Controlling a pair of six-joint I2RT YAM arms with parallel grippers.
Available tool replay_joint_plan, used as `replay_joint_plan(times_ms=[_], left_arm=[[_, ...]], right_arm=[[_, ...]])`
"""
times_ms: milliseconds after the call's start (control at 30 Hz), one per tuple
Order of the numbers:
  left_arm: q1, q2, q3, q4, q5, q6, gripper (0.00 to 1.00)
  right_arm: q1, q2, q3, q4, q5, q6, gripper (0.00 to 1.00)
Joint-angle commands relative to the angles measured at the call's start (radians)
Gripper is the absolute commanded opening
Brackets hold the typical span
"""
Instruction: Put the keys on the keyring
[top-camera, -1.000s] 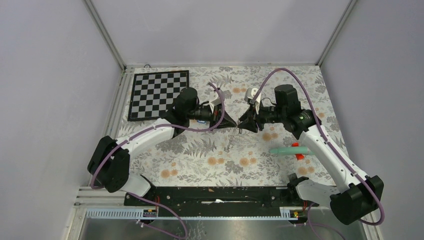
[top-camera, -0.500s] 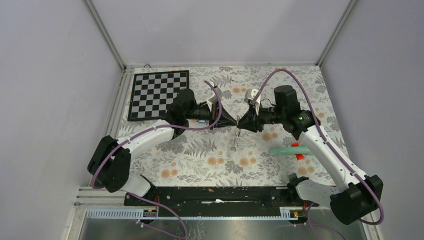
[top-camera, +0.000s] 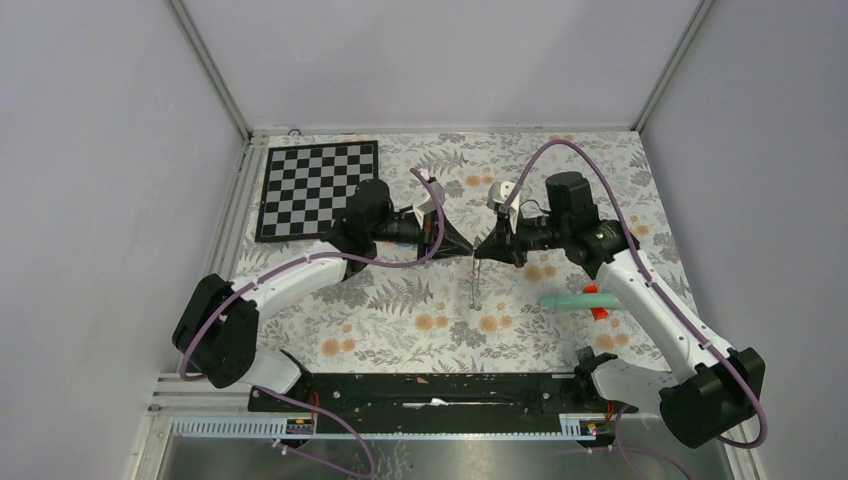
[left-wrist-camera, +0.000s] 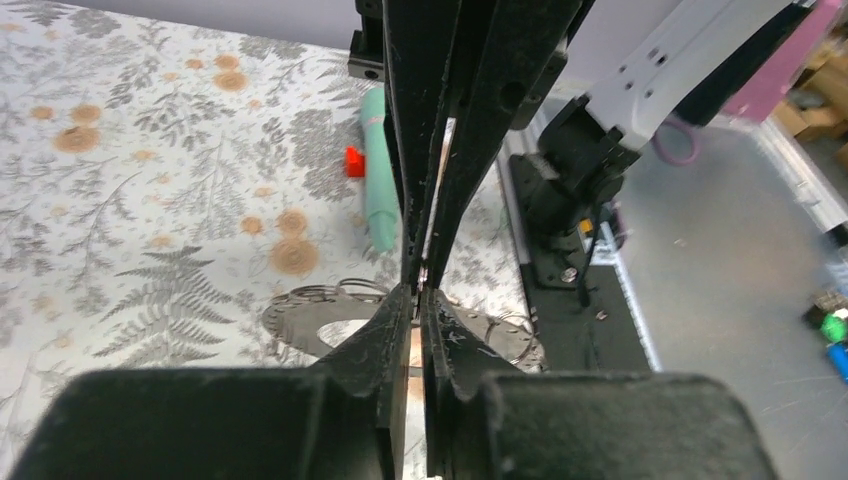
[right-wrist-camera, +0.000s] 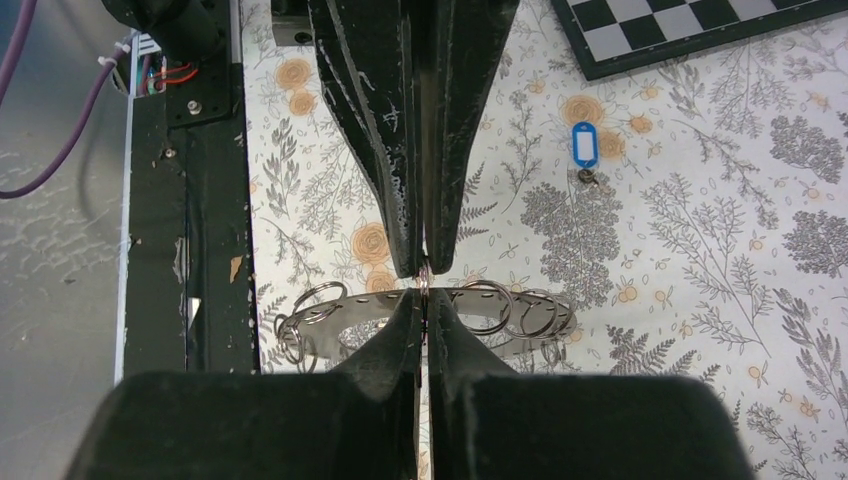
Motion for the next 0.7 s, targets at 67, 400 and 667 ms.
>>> replay_joint_plan(times_ms=[67,400,667], left_arm=[[0.001,-0.057,0.132,-0.322,-0.051,0.358,0.24],[-0.05,-0.002,0.254,-0.569,-0.063,0.614,0.4],[-0.088,0.063,0.29,-0.564,-0.073,0.608,0.33]], right_arm=[[0.007,0.034,0.075,-0.131,0.032,-0.122,0.0],[0.019,0.067,0.121,-0.199,0.068,-0.134,0.0],[0.021,0.06,0.104,-0.174,0.063,-0.116,0.0]])
